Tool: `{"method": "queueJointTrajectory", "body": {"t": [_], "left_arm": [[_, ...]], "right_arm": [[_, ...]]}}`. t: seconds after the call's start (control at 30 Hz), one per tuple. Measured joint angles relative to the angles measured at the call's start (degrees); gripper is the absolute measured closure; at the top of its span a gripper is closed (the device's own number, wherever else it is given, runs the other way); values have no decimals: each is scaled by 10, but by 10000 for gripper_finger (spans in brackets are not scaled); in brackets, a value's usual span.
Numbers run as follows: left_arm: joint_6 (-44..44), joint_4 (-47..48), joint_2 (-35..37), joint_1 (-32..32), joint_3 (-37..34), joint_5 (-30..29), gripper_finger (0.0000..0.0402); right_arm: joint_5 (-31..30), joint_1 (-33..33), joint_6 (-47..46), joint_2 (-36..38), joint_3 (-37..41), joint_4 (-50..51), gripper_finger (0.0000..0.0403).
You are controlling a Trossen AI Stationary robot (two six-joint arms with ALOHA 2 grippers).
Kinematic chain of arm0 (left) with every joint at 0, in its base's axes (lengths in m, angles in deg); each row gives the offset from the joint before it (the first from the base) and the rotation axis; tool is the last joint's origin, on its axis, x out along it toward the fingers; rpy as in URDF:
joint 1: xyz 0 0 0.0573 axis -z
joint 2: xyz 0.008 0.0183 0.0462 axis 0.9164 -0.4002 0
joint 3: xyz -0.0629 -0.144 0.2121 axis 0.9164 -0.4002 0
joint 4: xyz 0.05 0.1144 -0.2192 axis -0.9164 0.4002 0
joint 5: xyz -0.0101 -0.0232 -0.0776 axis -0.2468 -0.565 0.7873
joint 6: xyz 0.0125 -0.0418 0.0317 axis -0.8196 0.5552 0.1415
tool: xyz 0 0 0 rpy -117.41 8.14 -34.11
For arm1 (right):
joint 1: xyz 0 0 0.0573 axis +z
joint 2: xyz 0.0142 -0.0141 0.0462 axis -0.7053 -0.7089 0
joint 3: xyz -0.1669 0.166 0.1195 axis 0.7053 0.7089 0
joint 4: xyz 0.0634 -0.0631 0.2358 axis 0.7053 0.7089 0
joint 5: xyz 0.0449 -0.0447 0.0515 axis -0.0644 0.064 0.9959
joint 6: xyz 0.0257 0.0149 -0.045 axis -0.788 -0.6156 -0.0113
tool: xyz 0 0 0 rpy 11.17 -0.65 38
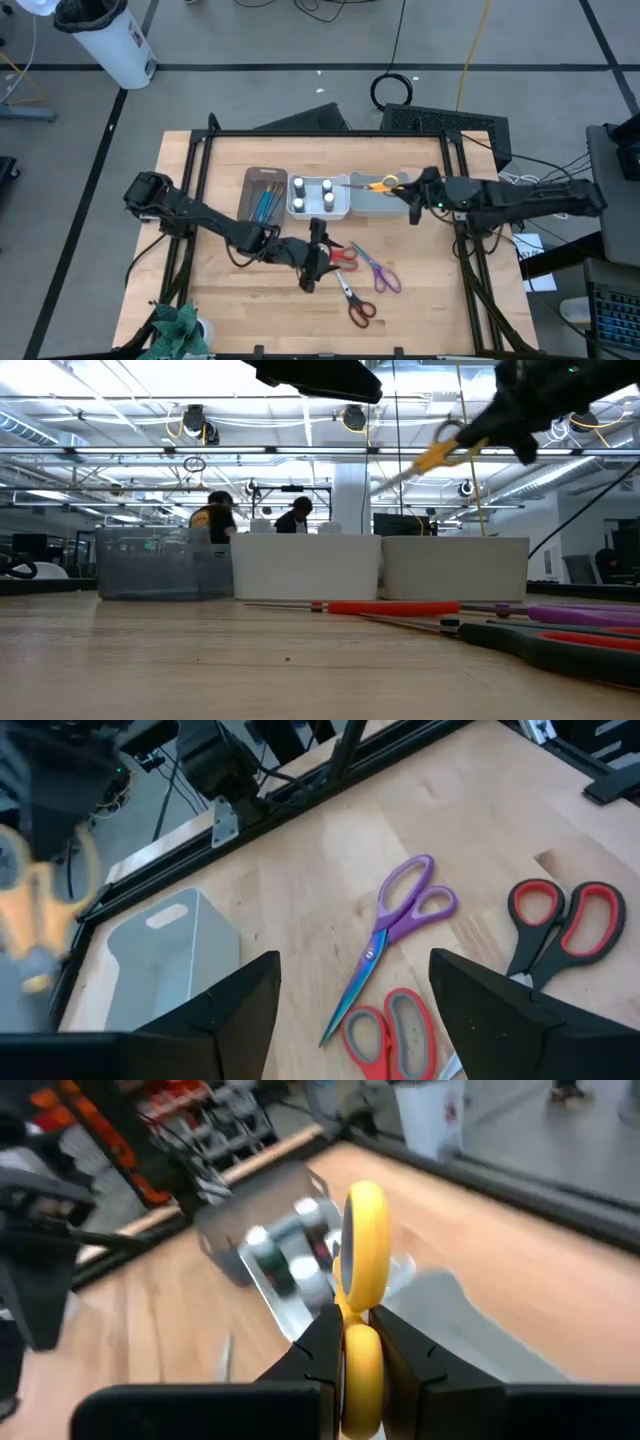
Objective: Pick & Place Paint Supplies
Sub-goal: Put the yellow scissors into the gray bin
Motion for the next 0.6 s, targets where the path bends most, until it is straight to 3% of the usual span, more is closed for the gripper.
{"method": "queueJointTrajectory", "body": {"t": [0.33, 0.6], "left_arm": [[35, 4, 0, -16, 0, 1, 143], [50, 4, 0, -26, 0, 2, 147]], "right_arm": [[6, 0, -83, 59, 0, 171, 382], [18, -5, -94, -7, 36, 114, 382]]}}
